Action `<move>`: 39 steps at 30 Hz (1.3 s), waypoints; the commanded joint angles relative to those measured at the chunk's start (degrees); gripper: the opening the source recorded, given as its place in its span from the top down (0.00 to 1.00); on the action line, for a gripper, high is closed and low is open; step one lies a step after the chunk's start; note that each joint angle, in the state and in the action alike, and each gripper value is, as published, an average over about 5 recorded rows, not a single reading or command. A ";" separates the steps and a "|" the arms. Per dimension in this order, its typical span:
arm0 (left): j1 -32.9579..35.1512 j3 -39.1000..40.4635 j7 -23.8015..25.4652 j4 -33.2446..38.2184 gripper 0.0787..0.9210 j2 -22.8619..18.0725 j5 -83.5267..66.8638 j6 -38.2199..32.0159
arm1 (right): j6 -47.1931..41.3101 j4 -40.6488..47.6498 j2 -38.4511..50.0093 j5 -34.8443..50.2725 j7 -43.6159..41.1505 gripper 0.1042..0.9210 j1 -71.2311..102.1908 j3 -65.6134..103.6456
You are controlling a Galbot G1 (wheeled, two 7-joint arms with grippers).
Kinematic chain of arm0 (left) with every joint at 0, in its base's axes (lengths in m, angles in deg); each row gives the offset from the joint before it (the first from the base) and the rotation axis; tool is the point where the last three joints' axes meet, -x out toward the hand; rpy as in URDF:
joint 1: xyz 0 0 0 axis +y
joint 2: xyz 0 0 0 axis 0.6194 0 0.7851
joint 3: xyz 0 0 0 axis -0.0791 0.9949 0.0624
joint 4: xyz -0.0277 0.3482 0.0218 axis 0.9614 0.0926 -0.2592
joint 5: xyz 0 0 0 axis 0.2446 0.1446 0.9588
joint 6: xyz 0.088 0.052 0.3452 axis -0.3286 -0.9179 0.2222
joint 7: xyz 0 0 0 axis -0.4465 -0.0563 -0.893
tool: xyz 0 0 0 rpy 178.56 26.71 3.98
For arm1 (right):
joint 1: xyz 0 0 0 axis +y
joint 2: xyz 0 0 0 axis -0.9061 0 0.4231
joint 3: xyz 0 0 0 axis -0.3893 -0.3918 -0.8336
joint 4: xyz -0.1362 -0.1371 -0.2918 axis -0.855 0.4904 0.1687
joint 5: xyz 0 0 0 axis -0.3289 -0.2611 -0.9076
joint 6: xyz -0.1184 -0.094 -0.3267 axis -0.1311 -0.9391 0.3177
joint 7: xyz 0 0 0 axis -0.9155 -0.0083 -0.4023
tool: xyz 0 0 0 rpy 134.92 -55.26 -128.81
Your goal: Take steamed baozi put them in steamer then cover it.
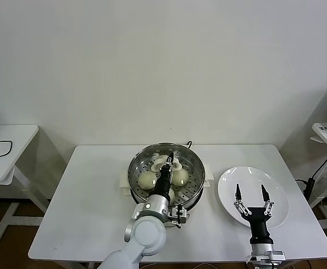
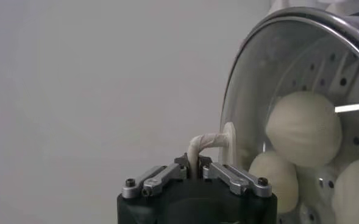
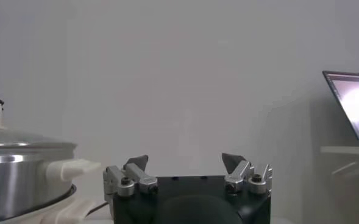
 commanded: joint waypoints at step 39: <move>32.80 -32.98 -23.08 21.39 0.12 -1.46 -67.52 -31.63 | -7.87 -8.57 1.31 1.71 1.15 0.12 3.01 1.26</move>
